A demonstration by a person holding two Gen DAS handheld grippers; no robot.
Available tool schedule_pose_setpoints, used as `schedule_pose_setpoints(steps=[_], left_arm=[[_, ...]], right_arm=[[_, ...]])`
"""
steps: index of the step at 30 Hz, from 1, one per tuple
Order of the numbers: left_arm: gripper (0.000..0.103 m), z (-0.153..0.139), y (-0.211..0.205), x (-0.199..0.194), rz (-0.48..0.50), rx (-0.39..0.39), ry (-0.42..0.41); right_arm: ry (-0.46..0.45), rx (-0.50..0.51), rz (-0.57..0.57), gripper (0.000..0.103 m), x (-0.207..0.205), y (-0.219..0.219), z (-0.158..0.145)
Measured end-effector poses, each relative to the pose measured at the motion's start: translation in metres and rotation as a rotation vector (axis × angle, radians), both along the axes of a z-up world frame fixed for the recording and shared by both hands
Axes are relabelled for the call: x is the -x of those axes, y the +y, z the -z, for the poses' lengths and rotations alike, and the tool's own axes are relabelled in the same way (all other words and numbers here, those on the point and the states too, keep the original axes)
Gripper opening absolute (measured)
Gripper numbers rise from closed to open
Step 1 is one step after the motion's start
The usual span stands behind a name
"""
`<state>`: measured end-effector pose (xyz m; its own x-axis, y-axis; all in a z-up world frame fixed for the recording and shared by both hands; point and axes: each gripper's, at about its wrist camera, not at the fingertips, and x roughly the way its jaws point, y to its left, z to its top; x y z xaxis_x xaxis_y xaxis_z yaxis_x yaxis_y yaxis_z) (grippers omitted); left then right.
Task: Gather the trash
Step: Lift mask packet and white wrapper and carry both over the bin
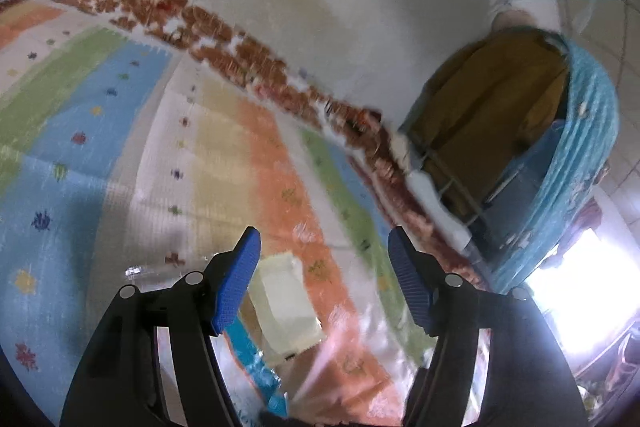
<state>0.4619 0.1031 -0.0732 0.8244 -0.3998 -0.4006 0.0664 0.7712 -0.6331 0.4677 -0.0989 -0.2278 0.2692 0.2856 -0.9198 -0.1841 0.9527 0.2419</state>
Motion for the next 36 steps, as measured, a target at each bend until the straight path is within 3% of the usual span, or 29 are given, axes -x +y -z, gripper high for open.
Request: schedule_pose_setpoints(steps=[3,8,11,17,19,20,21,29,36], left_arm=[[0.066,0.021,-0.006,-0.012,0.015,-0.029,0.13],[0.064,0.047,0.003,-0.017,-0.047,-0.053,0.255],[0.064,0.053,0.005,-0.019,-0.025,-0.022,0.266],[0.062,0.056,-0.013,-0.028,0.06,-0.058,0.286],[0.044,0.057,-0.017,-0.031,0.031,-0.101,0.313],[0.016,0.057,-0.018,-0.031,0.021,-0.117,0.328],[0.004,0.057,-0.018,-0.031,0.013,-0.13,0.346],[0.003,0.001,0.002,0.014,-0.012,-0.202,0.291],[0.003,-0.041,0.008,0.071,-0.041,-0.324,0.339]], right_arm=[[-0.006,-0.025,0.011,0.001,0.001,-0.006,0.0],[-0.023,-0.057,0.016,0.001,0.003,-0.015,0.001],[-0.031,-0.066,0.015,0.001,0.005,-0.019,0.001],[-0.01,-0.08,0.012,0.0,0.006,-0.024,-0.005],[-0.003,-0.079,0.009,0.0,0.009,-0.023,-0.01],[0.001,-0.078,0.009,0.0,0.009,-0.024,-0.012],[0.006,-0.077,0.009,0.0,0.007,-0.023,-0.014],[-0.031,-0.015,-0.034,0.0,0.028,-0.021,-0.071],[-0.123,0.004,-0.054,0.0,0.07,-0.025,-0.127]])
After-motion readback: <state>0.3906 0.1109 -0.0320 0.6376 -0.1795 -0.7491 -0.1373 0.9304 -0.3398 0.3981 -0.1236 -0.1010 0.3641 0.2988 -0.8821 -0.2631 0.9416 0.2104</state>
